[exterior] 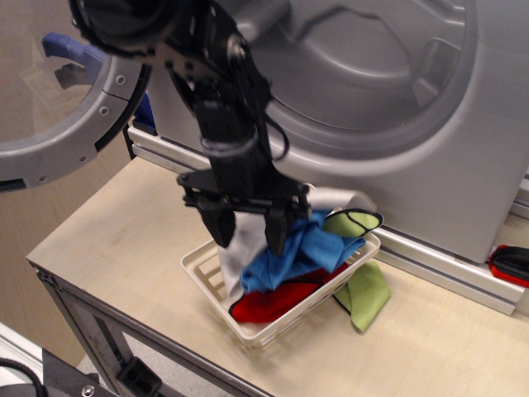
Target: Take clothes out of laundry machine
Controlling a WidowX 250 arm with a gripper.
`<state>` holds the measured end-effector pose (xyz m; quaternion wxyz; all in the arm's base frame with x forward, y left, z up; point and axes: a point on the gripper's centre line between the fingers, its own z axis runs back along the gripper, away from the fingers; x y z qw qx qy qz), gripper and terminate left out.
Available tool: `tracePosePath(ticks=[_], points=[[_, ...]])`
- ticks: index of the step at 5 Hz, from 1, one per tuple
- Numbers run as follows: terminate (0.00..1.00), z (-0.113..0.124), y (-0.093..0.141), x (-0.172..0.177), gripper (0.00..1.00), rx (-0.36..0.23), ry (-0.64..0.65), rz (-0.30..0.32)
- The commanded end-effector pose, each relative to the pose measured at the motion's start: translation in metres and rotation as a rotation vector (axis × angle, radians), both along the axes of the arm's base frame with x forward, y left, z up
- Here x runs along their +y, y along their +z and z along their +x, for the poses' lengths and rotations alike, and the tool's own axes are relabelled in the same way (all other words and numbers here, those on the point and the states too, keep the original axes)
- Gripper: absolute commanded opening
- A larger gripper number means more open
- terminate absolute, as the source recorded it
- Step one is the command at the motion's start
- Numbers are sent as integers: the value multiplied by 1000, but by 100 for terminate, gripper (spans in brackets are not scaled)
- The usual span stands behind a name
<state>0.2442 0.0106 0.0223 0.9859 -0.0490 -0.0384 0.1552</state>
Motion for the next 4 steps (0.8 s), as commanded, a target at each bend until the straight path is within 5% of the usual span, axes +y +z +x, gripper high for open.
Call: tracePosePath(ticks=[1,2,4], points=[[0,20,50,8,100,-182,93,43],[0,29,71,8,100,-227,120,20],[0,29,71,8,100,-227,120,20]])
